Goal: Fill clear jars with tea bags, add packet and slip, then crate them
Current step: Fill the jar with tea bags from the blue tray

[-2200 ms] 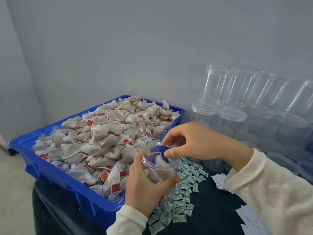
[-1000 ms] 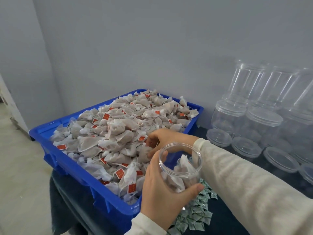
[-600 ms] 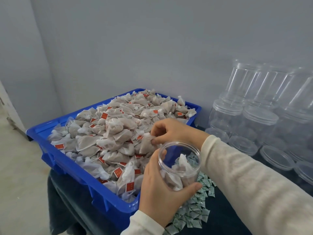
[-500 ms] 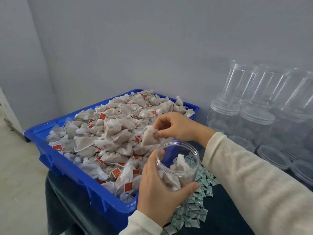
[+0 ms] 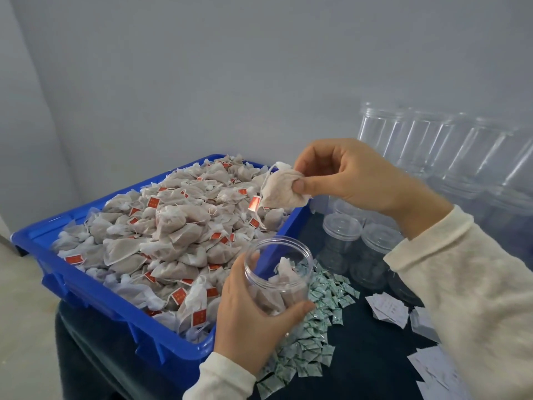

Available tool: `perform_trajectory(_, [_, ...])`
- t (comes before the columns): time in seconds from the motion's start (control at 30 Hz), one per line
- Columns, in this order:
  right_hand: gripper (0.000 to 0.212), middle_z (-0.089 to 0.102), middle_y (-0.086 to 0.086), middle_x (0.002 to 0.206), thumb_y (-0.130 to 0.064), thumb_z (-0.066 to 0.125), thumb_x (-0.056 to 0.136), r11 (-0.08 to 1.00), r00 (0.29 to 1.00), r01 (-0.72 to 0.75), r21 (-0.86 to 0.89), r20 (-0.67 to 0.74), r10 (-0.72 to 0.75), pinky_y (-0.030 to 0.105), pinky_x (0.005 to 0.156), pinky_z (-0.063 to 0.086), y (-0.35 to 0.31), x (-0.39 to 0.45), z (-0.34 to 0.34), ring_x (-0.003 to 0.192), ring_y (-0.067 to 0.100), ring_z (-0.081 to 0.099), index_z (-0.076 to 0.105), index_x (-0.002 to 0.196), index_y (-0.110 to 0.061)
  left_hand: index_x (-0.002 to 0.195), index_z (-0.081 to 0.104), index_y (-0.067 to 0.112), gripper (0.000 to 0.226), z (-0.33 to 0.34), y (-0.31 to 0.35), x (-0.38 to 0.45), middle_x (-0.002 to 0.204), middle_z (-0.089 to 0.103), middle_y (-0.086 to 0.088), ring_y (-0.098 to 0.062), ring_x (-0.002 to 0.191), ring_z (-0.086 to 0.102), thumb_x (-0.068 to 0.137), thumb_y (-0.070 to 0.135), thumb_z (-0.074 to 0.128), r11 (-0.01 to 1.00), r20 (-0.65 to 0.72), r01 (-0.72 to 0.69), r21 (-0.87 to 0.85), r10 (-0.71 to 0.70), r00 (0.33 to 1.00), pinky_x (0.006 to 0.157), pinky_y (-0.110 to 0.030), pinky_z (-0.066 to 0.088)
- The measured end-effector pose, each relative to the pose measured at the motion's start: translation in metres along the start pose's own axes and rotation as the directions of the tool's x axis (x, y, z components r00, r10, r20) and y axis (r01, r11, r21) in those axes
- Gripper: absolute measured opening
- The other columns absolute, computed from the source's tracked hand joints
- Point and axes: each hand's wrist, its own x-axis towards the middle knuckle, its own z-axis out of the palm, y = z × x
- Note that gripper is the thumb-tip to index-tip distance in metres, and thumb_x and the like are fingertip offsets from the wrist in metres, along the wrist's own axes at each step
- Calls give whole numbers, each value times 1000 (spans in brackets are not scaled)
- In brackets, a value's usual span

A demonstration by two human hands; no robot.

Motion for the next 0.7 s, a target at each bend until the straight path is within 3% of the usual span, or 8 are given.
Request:
perform_trajectory(0.13, [20,71,-5,76,-25,76,65,999,1000,8,31,9,-8,18,70,54,-4,-22,-1,73,9,67,67,80,-18,136,37,35,118,-1,1,0,128,50,20,-9,121,51,34,80,74,1000,3,4,4,-4,1000,94,-42,52])
perform_trajectory(0.33, [15,71,-9,72,-15,79,71,998,998,-58,-1,2,58,16,69,53,5,-41,9,69,5,65,66,77,-21,141,35,25,124,0,0,1,131,51,12,-12,124,49,36,77,75,999,14,-1,35,0,1000,97,-43,50])
perform_trajectory(0.43, [19,70,-12,71,-7,78,77,995,996,-84,-61,-18,83,13,66,50,12,-44,18,66,1,64,66,77,-22,139,36,28,122,1,-1,1,130,51,14,-12,121,52,35,80,74,999,10,8,38,-8,1000,96,-43,51])
perform_trajectory(0.57, [21,70,-13,73,-12,78,78,987,994,-108,-119,-16,107,14,66,50,19,-47,32,67,0,64,66,77,-28,140,33,32,122,1,-1,0,126,52,15,-10,118,52,36,82,72,997,-2,9,74,-9,1000,95,-41,51])
perform_trajectory(0.7, [17,70,-15,74,-16,78,79,982,992,-125,-142,-17,124,11,62,47,25,-48,43,65,-3,63,67,79,-29,129,30,43,108,1,-2,0,121,53,18,-9,115,54,37,79,73,995,-15,-7,95,9,1000,94,-40,51])
